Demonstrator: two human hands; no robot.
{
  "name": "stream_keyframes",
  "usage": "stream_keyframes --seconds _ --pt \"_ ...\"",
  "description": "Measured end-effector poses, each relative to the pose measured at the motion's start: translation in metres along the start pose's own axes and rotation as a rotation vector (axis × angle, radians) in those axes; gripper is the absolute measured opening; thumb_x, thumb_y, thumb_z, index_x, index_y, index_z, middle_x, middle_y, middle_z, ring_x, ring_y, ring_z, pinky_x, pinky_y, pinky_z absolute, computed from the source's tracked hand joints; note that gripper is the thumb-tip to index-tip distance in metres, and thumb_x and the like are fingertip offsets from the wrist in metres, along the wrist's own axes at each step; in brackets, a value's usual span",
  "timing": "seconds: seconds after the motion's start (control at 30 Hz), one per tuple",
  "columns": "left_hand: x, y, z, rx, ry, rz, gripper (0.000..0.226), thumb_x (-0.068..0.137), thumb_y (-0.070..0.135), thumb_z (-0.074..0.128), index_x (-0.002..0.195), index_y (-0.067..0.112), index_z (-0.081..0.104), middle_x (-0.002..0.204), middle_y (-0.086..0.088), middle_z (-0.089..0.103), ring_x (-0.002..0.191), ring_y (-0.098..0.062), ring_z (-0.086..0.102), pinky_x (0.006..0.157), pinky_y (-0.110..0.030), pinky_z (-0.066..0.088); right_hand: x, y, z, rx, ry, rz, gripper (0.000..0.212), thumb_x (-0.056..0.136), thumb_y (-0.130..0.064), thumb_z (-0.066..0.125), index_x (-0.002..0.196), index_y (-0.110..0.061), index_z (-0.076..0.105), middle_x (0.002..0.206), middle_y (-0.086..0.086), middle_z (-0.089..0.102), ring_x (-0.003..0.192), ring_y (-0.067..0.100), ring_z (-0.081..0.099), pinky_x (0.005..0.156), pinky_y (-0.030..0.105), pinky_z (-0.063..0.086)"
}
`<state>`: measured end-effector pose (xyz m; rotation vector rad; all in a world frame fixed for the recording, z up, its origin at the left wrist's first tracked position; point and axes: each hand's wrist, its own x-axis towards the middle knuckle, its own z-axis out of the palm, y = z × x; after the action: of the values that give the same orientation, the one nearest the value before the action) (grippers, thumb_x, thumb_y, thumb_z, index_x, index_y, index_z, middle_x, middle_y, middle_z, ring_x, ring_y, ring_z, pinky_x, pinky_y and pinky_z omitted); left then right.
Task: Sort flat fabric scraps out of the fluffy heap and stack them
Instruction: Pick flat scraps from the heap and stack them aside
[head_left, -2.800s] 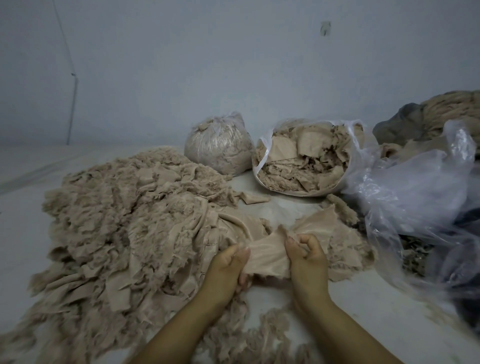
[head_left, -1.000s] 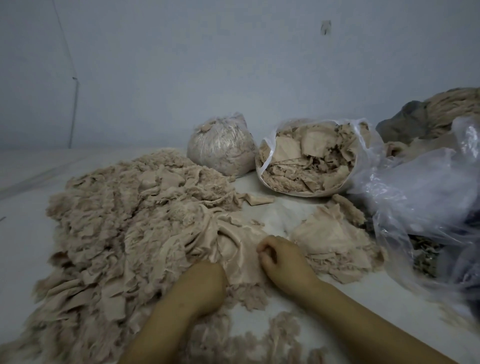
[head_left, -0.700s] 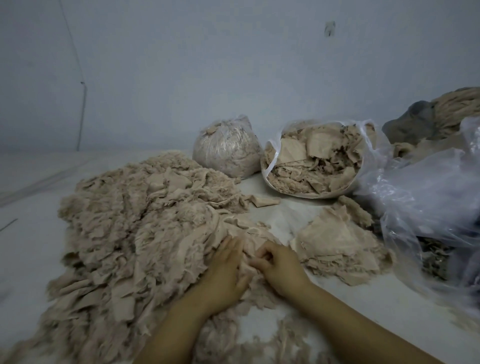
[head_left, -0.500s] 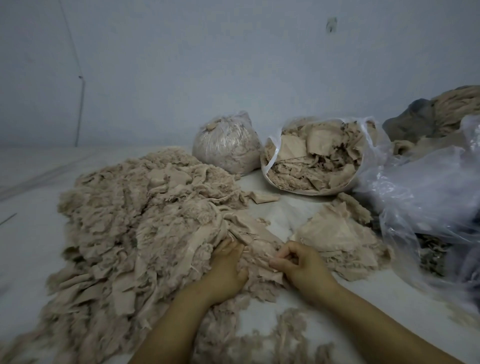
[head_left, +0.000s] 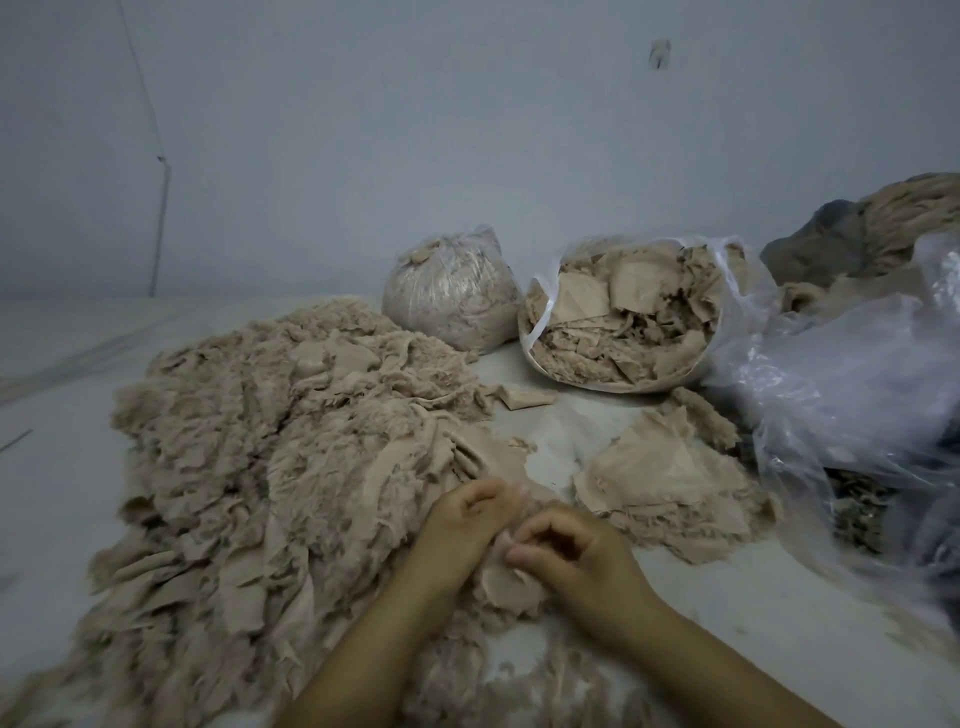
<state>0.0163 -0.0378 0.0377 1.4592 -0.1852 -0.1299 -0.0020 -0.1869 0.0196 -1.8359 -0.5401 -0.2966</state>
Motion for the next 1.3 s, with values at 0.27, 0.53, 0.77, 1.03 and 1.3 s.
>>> stream_keyframes --seconds 0.27,0.53,0.77,1.03,1.3 --pt "0.002 0.003 0.000 -0.348 0.083 -0.104 0.017 0.090 -0.004 0.054 0.103 0.006 0.060 0.071 -0.005 0.070 0.062 -0.015 0.067 0.053 -0.024 0.054 0.001 0.000 0.002 0.008 0.133 0.188 0.015 0.080 -0.029 0.075 0.078 -0.022 0.062 0.071 -0.011 0.060 0.065 0.003 0.053 0.061 0.015 0.043" --pt "0.015 -0.003 -0.008 -0.654 0.256 -0.109 0.020 0.091 -0.005 0.049 0.109 0.004 0.053 0.093 -0.019 0.071 0.074 -0.020 0.072 0.064 -0.030 0.057 0.003 0.001 -0.002 0.131 -0.056 0.222 0.028 0.078 -0.005 0.075 0.064 -0.024 0.063 0.062 -0.009 0.059 0.059 0.004 0.050 0.059 0.016 0.042" --pt "0.009 -0.008 -0.003 -0.293 0.005 -0.064 0.050 0.076 0.044 0.070 0.119 0.024 0.055 0.103 -0.004 0.072 0.091 -0.016 0.070 0.068 -0.027 0.055 0.007 0.001 -0.007 0.269 0.131 0.156 0.014 0.084 -0.010 0.066 0.079 -0.004 0.055 0.065 -0.005 0.056 0.060 0.007 0.051 0.058 0.018 0.043" --pt "0.004 -0.012 0.004 -0.007 -0.062 -0.033 0.021 0.092 0.020 0.054 0.093 0.008 0.072 0.092 -0.013 0.073 0.080 -0.019 0.068 0.067 -0.024 0.052 0.007 0.007 -0.014 0.131 0.123 0.221 0.015 0.082 -0.014 0.072 0.094 -0.020 0.065 0.085 0.002 0.063 0.074 0.017 0.057 0.070 0.028 0.047" --pt "-0.003 -0.004 0.006 0.112 -0.031 0.022 0.020 0.084 0.031 0.067 0.069 0.018 0.066 0.065 0.000 0.064 0.057 -0.010 0.058 0.052 -0.020 0.044 0.006 0.006 -0.008 0.244 0.176 0.323 0.034 0.090 -0.032 0.059 0.066 -0.010 0.049 0.061 0.004 0.043 0.059 0.017 0.041 0.056 0.026 0.037"
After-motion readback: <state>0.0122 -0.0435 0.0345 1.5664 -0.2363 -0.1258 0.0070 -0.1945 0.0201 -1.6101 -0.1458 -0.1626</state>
